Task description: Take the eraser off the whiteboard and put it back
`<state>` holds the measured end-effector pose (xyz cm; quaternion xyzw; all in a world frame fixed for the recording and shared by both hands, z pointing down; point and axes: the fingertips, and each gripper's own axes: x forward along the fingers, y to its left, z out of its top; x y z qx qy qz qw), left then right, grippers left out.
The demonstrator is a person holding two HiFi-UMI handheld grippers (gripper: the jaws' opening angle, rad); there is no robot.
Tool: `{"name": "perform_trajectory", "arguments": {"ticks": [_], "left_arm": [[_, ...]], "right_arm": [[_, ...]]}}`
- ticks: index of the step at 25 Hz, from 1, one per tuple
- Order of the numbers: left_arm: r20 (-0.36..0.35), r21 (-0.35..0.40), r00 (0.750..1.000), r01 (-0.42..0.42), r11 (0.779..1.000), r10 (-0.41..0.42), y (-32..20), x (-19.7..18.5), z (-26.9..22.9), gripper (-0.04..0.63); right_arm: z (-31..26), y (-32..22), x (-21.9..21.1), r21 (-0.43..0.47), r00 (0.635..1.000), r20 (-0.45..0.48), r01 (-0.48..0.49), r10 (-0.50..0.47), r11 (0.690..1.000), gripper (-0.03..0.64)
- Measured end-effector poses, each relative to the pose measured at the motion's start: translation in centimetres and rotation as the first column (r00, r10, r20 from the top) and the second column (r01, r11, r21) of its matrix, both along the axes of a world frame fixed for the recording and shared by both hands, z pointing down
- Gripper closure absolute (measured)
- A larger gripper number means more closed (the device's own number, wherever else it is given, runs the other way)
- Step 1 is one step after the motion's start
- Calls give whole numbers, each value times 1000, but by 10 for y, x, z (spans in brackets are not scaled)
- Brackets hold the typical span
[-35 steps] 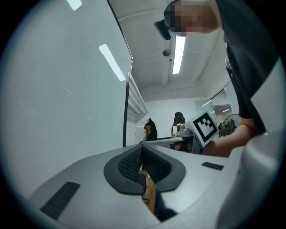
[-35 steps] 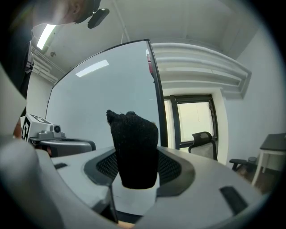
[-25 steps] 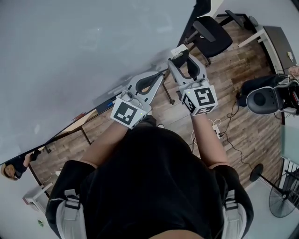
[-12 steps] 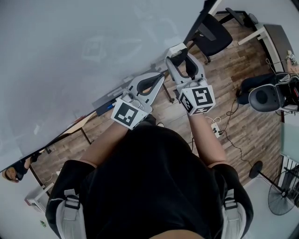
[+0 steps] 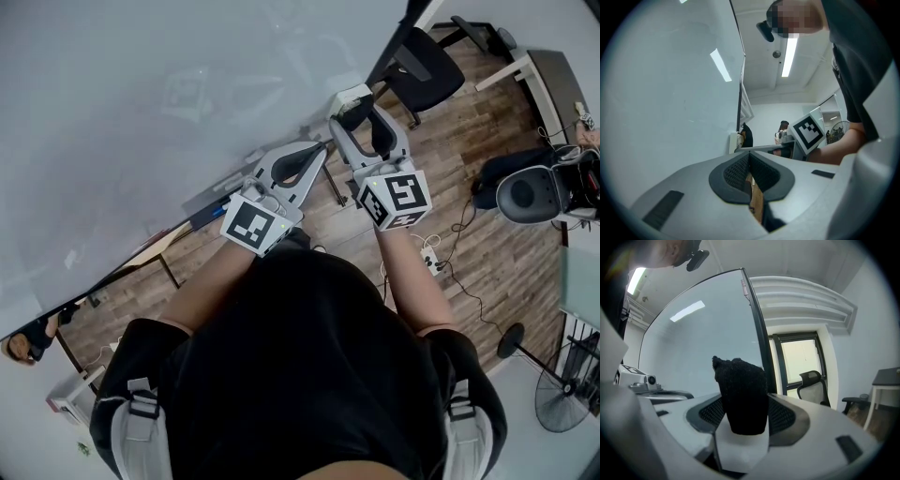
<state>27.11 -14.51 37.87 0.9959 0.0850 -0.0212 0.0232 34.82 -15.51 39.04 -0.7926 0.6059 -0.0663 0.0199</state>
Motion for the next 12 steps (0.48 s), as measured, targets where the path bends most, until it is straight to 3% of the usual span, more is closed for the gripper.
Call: {"name": "perform_trajectory", "arguments": {"ticks": [12], "left_arm": [[-13, 36, 999, 45, 998, -45, 14, -27, -8, 600]], "right_arm": [[-15, 33, -27, 19, 999, -11, 50, -50, 999, 356]]}}
